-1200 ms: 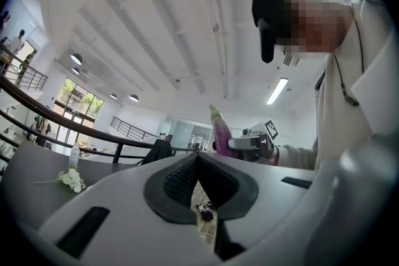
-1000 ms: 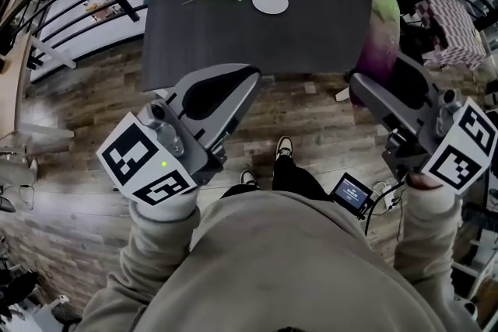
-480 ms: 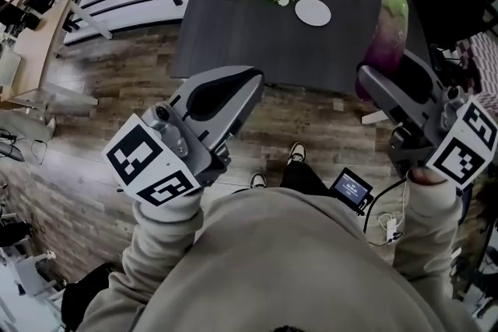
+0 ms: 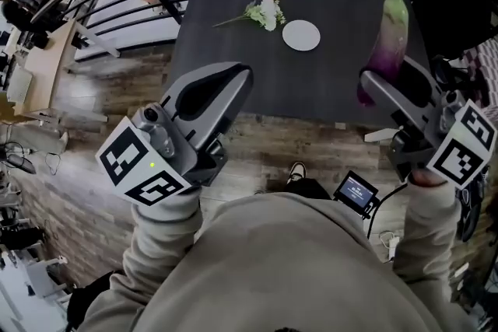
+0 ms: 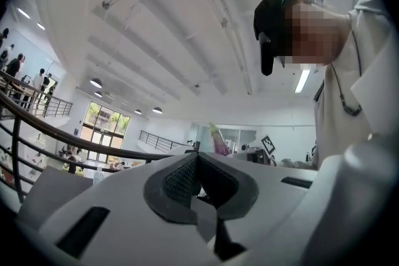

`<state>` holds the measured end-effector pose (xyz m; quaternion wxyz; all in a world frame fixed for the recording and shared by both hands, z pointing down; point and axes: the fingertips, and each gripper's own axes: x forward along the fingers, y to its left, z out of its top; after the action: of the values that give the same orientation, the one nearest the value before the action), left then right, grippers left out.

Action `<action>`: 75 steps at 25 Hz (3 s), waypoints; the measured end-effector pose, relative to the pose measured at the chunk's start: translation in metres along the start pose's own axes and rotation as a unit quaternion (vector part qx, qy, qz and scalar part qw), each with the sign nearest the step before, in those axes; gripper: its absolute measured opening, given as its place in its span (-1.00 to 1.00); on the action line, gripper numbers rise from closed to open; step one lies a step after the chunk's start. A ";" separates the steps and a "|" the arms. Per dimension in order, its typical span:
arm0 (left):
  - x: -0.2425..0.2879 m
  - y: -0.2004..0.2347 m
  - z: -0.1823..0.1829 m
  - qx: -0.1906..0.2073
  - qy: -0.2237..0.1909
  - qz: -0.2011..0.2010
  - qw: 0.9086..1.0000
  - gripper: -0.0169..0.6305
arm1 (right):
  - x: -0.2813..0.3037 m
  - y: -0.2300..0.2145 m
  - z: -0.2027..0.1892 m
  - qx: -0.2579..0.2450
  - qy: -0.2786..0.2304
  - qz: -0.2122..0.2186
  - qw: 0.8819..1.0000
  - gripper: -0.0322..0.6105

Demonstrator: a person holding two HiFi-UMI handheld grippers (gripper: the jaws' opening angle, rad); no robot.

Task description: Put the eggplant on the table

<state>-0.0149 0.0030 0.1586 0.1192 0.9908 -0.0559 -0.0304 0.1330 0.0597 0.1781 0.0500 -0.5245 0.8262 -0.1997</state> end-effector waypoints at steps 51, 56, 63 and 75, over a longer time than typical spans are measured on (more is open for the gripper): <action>0.185 0.192 -0.028 -0.043 0.075 -0.183 0.979 -0.93 | 0.148 -0.168 0.046 -0.014 0.073 -0.113 0.991 -0.16; 0.188 0.200 -0.029 -0.062 0.071 -0.157 0.983 -0.93 | 0.165 -0.183 0.050 -0.016 0.087 -0.087 0.992 -0.16; 0.180 0.218 -0.022 -0.082 0.060 -0.111 0.989 -0.93 | 0.183 -0.188 0.056 -0.017 0.098 -0.057 0.993 -0.16; 0.183 0.220 -0.019 -0.088 0.043 -0.099 0.990 -0.93 | 0.191 -0.200 0.051 -0.012 0.112 -0.039 0.993 -0.16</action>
<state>0.1450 -0.2261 0.2210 0.2050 0.9774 0.0505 -0.0042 0.2325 -0.1980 0.2321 -0.0573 -0.5313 0.8076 -0.2494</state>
